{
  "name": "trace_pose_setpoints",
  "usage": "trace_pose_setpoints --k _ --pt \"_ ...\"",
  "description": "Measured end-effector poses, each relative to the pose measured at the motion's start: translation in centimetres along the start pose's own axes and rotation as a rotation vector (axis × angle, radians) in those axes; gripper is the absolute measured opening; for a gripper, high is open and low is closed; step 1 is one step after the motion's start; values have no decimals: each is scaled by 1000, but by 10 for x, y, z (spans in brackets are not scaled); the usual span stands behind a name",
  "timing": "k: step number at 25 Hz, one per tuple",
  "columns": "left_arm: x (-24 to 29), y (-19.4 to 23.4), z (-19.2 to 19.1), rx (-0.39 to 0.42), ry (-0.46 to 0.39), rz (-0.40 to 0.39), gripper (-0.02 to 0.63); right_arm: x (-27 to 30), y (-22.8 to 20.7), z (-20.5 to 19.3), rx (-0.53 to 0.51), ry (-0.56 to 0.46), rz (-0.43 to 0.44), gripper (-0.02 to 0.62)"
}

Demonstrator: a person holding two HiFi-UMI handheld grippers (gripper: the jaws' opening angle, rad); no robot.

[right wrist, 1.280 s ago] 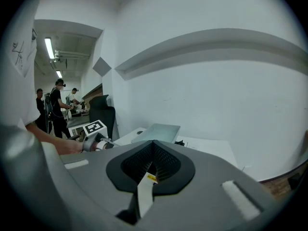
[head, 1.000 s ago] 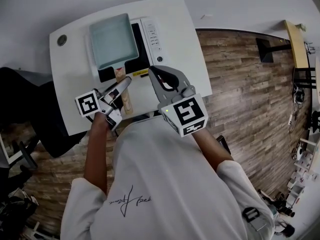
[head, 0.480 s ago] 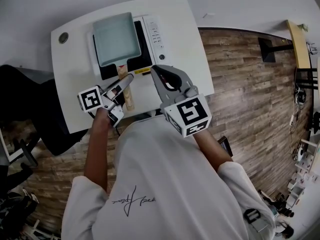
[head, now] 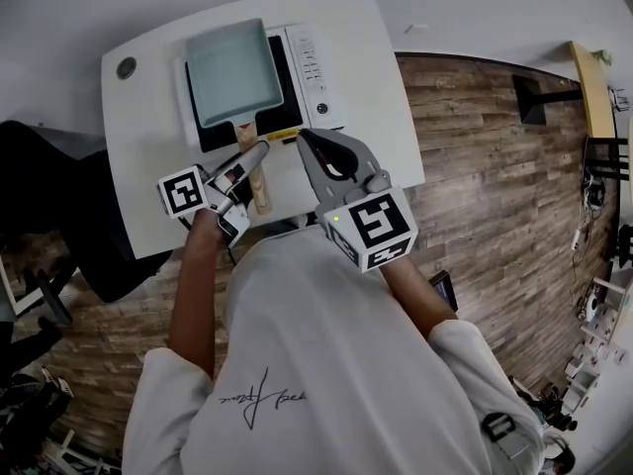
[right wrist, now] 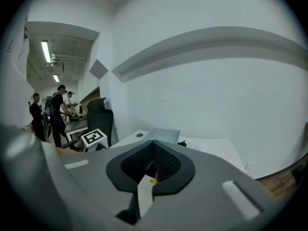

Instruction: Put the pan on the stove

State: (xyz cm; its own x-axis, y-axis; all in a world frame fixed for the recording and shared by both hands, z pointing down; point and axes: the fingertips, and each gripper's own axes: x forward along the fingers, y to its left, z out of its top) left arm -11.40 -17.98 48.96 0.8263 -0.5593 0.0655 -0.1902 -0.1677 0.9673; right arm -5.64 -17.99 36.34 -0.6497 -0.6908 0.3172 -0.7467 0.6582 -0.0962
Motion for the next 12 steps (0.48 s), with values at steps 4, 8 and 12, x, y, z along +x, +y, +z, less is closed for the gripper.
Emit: trace_pose_setpoints --k 4,8,12 --pt "1 -4 -4 13 12 -30 200 1 3 1 1 -2 5 -3" --pt "-1 -6 -5 51 -10 -52 213 0 5 2 -1 -4 7 -3" --pt "-9 -4 -3 108 -47 -24 249 -1 7 2 -1 -5 10 -3"
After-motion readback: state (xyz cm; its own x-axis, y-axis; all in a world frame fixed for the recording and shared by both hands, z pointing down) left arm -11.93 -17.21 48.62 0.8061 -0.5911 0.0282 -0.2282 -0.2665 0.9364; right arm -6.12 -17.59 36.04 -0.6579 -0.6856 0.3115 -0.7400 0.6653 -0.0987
